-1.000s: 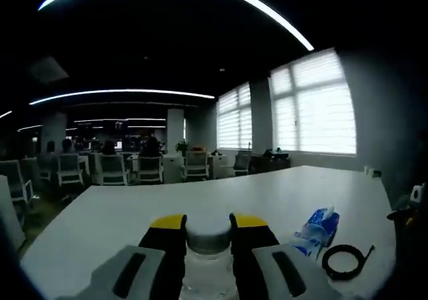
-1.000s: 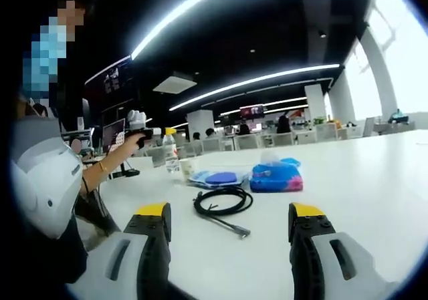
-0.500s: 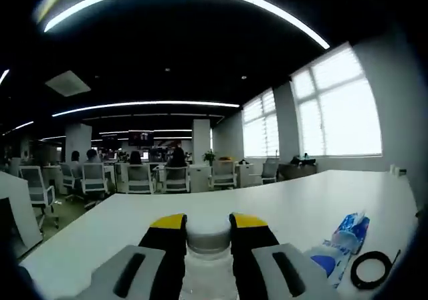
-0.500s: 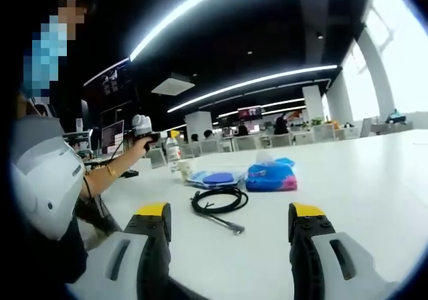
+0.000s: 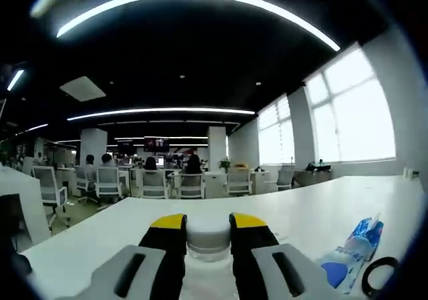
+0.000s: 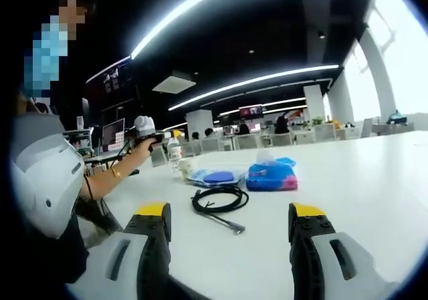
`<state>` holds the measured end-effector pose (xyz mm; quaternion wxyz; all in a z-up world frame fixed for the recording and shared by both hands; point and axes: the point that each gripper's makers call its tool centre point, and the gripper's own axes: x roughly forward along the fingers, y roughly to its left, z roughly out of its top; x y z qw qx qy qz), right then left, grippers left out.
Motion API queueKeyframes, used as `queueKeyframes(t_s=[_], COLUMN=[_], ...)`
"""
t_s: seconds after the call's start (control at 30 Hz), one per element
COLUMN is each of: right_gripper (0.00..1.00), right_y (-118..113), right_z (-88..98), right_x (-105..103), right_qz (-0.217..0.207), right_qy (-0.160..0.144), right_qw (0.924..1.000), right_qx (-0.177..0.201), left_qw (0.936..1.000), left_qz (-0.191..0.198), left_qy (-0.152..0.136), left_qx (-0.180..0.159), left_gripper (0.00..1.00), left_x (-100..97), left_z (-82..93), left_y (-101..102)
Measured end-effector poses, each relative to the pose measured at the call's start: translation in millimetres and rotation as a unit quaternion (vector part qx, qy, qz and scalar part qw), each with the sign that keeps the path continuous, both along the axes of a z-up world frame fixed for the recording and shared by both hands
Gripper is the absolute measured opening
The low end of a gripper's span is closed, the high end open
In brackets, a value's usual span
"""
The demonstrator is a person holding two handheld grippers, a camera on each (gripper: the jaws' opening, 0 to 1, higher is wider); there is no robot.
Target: Arrange the tabletop items into an orderly group along one side of the table until the central work area is clear of visible clutter.
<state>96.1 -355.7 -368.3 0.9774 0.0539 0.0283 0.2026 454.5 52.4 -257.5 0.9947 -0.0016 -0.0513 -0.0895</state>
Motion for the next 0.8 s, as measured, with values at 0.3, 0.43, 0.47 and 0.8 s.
queueKeyframes(t_s=[0.3, 0.43, 0.47, 0.8], right_gripper=[0.69, 0.69, 0.69, 0.68], right_y=[-6, -7, -7, -5], right_z=[1.5, 1.2, 1.1, -0.6], right_x=[-2, -3, -3, -2], right_qz=[-0.003, -0.003, -0.003, -0.002], right_qy=[-0.004, -0.004, -0.003, -0.001], right_qw=[1.0, 1.0, 1.0, 1.0], right_qx=[0.001, 0.0, 0.0, -0.001], left_qw=[0.9995, 0.999, 0.999, 0.998], left_qz=[0.029, 0.04, 0.039, 0.062], left_qy=[0.013, 0.019, 0.02, -0.002], left_qx=[-0.001, 0.004, 0.005, 0.007], left_gripper=[0.23, 0.23, 0.23, 0.23], left_x=[2.5, 2.9, 2.3, -0.4], left_z=[-10.0, -17.9, -19.7, -19.2], left_y=[1, 3, 2, 4])
